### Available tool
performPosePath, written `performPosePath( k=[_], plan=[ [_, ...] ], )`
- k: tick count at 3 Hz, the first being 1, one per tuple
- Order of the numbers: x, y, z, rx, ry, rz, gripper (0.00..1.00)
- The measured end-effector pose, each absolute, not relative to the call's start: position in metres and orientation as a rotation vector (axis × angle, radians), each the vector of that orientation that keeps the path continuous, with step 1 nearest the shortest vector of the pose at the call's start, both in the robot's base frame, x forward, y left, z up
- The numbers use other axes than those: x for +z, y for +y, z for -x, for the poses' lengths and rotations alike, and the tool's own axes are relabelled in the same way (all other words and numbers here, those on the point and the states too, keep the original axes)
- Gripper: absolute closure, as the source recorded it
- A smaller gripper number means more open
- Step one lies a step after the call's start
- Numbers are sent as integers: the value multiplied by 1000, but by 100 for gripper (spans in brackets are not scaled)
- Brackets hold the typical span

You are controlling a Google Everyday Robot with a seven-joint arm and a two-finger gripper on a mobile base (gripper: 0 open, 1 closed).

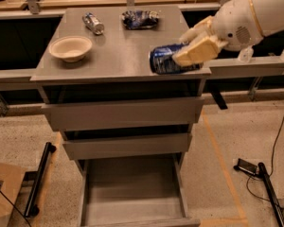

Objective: Place pepsi can into bottom drawer

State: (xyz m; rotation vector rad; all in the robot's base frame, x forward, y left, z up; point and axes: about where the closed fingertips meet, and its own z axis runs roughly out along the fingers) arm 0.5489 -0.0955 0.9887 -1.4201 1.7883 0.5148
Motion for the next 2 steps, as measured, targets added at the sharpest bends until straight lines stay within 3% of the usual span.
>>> performPosePath(
  k=[2],
  plan=[
    [943,-103,-532,599,1869,1421,100]
  ],
)
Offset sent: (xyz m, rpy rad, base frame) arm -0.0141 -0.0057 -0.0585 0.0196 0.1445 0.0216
